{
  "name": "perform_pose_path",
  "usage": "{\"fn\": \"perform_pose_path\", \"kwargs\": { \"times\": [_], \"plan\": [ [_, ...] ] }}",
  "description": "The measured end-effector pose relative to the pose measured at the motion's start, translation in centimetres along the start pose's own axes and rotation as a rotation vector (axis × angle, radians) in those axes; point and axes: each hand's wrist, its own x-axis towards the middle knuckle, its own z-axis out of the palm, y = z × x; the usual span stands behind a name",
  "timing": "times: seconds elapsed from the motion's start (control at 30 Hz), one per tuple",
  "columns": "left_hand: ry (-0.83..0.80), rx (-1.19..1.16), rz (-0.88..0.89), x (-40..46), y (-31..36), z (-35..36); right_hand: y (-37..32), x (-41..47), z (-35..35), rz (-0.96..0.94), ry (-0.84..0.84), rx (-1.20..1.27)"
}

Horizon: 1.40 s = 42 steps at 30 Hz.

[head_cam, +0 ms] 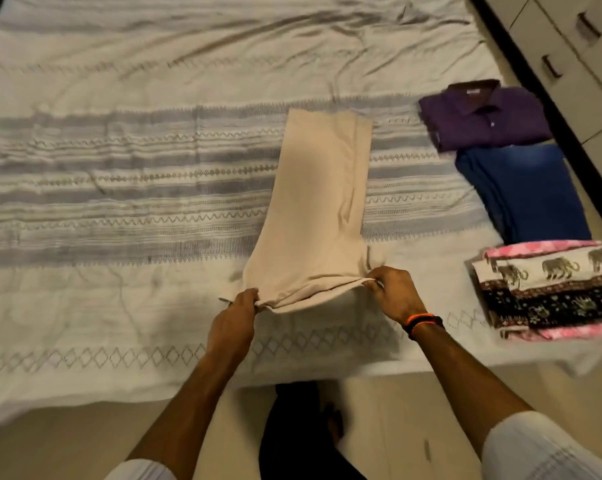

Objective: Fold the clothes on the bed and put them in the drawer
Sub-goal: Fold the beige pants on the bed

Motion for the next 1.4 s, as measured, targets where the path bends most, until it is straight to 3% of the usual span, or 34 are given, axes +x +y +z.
{"fn": "perform_pose_path", "kwargs": {
  "times": [0.2, 0.37, 0.53, 0.6, 0.73, 0.83, 1.0, 1.13, 1.27, 1.4],
  "plan": [
    [-0.127, 0.256, 0.038, -2.1, -2.2, 5.2, 2.3, -1.9, 5.3, 0.051, -0.03, -0.135],
    [-0.506, 0.387, -0.046, -1.4, -3.8, 8.7, 2.9, -3.2, 9.3, 0.268, -0.34, -0.355],
    [-0.017, -0.014, -0.241, 0.2, -5.1, 9.1, 1.3, -4.2, 13.0, 0.245, -0.168, -0.214],
    [0.028, -0.107, -0.282, 1.7, -5.6, 9.3, 0.6, -4.2, 15.0, 0.161, -0.125, -0.117],
    [-0.046, -0.235, -0.344, 3.9, -7.3, 10.3, -0.1, -4.2, 18.8, -0.099, -0.072, -0.333],
    [-0.058, -0.367, -0.371, 4.8, -8.1, 10.6, 0.0, -4.0, 20.7, -0.12, -0.076, -0.427],
    [-0.162, -0.438, -0.469, 5.7, -9.7, 10.5, 1.1, -3.8, 21.5, -0.124, -0.022, -0.355],
    [-0.245, -0.24, -0.545, 5.2, -10.3, 10.7, 1.0, -3.9, 21.0, -0.116, -0.117, -0.368],
    [-0.319, -0.011, -0.423, 5.7, -7.6, 9.1, -0.7, -3.8, 19.2, -0.038, -0.264, -0.361],
    [-0.3, -0.025, -0.311, 5.0, -4.3, 6.3, -2.7, -4.8, 16.2, 0.055, -0.308, -0.213]
  ]
}}
